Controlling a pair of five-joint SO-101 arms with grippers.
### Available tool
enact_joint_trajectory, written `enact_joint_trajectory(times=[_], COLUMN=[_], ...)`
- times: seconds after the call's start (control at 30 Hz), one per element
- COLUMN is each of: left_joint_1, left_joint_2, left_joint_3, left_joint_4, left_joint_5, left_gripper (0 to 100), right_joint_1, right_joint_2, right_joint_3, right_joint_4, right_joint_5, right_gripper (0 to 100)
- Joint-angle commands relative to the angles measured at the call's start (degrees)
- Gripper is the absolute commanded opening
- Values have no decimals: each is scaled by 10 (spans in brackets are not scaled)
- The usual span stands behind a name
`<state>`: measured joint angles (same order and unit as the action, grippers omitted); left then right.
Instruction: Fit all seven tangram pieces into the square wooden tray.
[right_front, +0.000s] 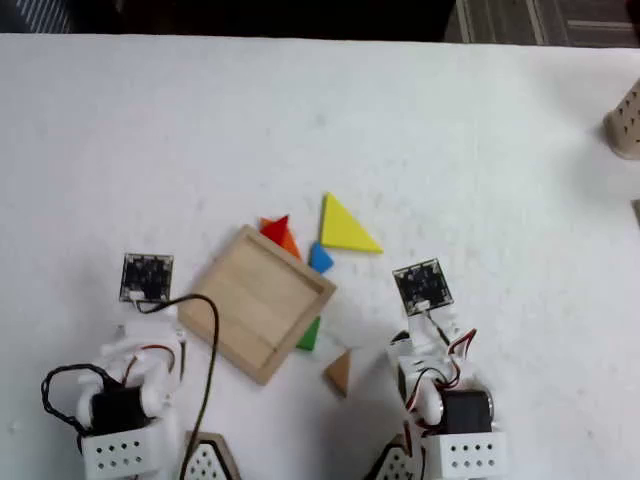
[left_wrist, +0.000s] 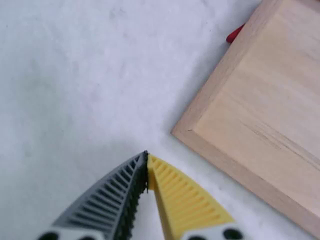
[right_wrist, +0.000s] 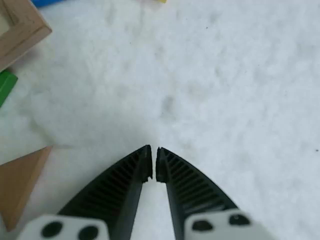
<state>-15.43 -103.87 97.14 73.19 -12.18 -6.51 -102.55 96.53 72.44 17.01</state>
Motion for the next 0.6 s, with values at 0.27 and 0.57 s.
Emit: enact_joint_trajectory(times=[0.27,0.57], left_joint_1=[-1,-1], left_joint_2=[-7,-7], left_joint_3=[-2,-28], left_joint_4=[5,-3], left_joint_5=[-2,-2], left_gripper=[24,27], right_joint_1=[-14,-37], right_joint_2=[-7,-7], right_joint_3=[4,4], right_joint_4=[2,2], right_joint_5=[9,9], right_gripper=[21,23])
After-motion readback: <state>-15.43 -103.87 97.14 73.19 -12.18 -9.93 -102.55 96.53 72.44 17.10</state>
